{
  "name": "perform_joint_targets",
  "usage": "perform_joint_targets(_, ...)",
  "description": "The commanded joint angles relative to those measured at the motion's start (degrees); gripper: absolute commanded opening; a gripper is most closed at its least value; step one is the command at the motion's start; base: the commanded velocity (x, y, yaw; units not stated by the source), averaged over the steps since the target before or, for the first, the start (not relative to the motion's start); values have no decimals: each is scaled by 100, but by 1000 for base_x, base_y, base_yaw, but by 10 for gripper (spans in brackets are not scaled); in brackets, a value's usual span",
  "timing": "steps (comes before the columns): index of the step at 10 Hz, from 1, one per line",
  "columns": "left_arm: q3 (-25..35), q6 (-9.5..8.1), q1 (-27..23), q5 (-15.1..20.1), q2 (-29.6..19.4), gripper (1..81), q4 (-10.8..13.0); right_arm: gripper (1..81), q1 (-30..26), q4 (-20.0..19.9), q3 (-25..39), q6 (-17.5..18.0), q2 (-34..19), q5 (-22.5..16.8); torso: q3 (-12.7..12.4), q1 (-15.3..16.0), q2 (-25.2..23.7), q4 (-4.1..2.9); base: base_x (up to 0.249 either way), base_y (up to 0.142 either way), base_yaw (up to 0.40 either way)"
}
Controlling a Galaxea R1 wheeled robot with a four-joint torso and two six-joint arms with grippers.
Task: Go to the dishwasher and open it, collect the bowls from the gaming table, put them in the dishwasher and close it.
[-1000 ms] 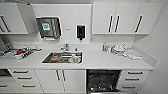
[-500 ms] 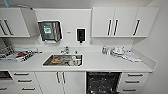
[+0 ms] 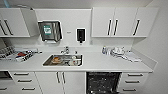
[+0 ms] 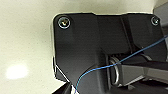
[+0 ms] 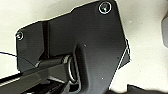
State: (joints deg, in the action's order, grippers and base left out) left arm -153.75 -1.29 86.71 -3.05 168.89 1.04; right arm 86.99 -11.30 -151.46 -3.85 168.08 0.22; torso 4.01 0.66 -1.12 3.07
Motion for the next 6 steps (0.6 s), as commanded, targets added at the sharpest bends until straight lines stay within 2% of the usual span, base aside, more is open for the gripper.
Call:
perform_joint_targets(1, -50, 33, -202, 314, 14, 811, -16, 811, -186, 102, -243, -19, 228, -391, 0, 0, 0, 0, 0, 0, 0)
perform_joint_targets(6, -50, 24, -299, 270, 84, 811, -16, 811, -248, 67, -498, 7, 465, -374, 0, 0, 0, 0, 0, 0, 0)
